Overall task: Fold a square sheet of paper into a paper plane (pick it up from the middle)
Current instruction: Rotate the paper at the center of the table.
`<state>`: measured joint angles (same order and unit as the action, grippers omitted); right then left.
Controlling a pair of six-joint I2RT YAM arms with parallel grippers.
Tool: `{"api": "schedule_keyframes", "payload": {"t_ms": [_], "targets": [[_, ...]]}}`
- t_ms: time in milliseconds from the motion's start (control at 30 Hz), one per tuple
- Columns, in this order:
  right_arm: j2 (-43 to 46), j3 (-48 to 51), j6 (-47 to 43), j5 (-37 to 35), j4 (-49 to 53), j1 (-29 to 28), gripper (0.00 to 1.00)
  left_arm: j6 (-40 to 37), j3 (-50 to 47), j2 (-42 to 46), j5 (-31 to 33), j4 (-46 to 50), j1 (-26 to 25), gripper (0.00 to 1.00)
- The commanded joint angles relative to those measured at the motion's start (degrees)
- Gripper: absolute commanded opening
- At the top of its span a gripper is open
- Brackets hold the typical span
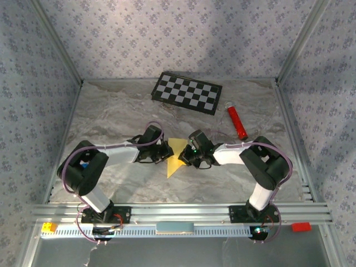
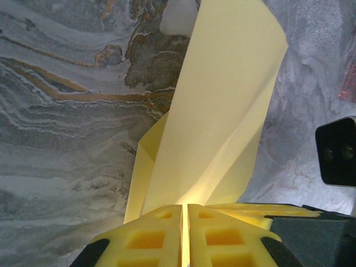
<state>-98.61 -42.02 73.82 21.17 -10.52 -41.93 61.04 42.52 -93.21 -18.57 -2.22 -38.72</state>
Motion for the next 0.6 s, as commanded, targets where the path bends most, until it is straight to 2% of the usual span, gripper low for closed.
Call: {"api": "schedule_keyframes", "payload": {"t_ms": [0, 167, 300, 433, 567], "targets": [[-0.07, 1.69, 0.96, -2.36, 4.82, -0.12, 0.03, 0.31, -0.9, -0.53, 1.75, -0.37, -0.34, 0.1], [1.55, 1.95, -1.27, -1.58, 2.09, -0.15, 0.11, -1.53, -0.97, -1.96, 2.51, 1.76, -0.36, 0.09], [5.2, 1.33, -5.25, -3.32, 6.08, 0.73, 0.22, -4.06, -0.82, -2.67, 3.7, 4.07, -0.45, 0.09], [8.54, 3.06, -8.03, -2.86, 8.77, 4.83, 0.28, -6.15, -0.18, -3.1, 3.93, 5.97, -0.56, 0.09], [9.44, 3.96, -11.23, 1.27, 9.09, 9.36, 0.34, -7.15, 0.36, -3.32, 3.95, 6.68, -0.53, 0.08]]}}
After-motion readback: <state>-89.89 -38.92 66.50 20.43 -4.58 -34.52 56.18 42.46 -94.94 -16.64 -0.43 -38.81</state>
